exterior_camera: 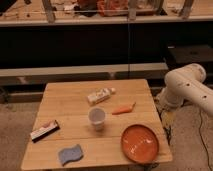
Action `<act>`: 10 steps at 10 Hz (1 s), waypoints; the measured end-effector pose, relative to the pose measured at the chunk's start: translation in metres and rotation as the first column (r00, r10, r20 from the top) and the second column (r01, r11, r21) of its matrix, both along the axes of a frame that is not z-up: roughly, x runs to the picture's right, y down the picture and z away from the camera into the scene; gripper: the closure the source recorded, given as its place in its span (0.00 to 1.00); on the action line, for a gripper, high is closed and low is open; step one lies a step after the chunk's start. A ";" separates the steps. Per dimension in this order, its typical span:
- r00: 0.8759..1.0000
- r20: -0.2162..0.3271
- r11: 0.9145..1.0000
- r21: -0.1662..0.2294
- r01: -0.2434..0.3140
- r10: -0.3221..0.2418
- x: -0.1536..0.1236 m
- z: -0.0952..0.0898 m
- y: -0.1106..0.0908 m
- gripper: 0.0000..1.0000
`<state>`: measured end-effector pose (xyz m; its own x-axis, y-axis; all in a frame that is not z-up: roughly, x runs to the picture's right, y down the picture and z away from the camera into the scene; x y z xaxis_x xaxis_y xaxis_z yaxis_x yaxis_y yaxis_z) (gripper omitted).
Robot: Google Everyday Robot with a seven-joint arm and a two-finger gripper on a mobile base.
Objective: Place the pepper in the ceramic bowl
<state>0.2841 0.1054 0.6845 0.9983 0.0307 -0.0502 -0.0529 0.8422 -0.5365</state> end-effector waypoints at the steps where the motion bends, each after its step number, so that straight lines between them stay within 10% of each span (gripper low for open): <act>1: 1.000 0.000 1.000 0.000 0.000 0.000 0.000 0.000 0.000 0.20; 10: 1.000 0.004 1.000 0.003 0.003 -0.004 -0.003 0.003 -0.002 0.20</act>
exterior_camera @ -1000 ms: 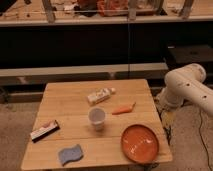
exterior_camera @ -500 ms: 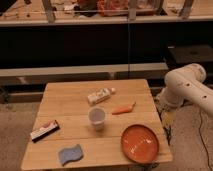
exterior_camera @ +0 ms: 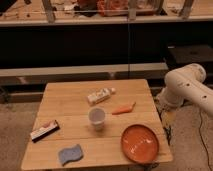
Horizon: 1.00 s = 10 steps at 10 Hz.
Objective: Place the pepper in the ceramic bowl
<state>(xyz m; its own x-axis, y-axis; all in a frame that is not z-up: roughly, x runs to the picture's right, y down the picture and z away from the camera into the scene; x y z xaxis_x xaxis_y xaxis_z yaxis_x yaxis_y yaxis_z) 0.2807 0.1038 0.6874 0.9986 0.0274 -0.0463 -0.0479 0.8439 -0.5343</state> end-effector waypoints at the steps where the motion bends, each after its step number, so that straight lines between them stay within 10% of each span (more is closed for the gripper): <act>1: 1.000 0.007 1.000 0.004 0.005 -0.005 -0.011 0.006 -0.004 0.20; 10: 0.998 0.032 0.998 0.026 0.057 -0.058 -0.052 0.035 -0.021 0.20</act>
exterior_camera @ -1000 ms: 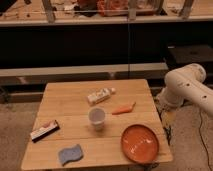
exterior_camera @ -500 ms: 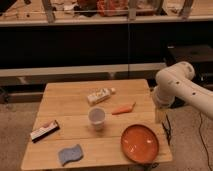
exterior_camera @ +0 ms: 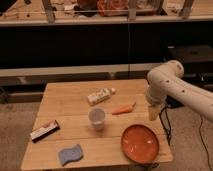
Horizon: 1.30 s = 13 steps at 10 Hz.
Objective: Place the pepper in the ceramic bowl
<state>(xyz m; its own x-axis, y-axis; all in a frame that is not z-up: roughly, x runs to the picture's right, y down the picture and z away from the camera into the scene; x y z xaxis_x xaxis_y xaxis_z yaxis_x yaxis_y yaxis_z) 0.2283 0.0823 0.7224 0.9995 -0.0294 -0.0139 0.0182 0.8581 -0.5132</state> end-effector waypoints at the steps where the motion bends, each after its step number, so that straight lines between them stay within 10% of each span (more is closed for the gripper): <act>1: 1.000 -0.003 1.000 0.003 0.001 -0.001 0.001 0.001 -0.001 0.20; 13: 0.990 0.072 0.992 0.026 0.120 -0.122 -0.031 0.043 -0.014 0.20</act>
<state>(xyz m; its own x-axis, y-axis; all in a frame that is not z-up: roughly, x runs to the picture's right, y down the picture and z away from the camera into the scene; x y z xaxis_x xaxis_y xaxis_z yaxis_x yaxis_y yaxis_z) 0.1975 0.0683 0.7652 0.9869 -0.1507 0.0571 0.1592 0.8581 -0.4881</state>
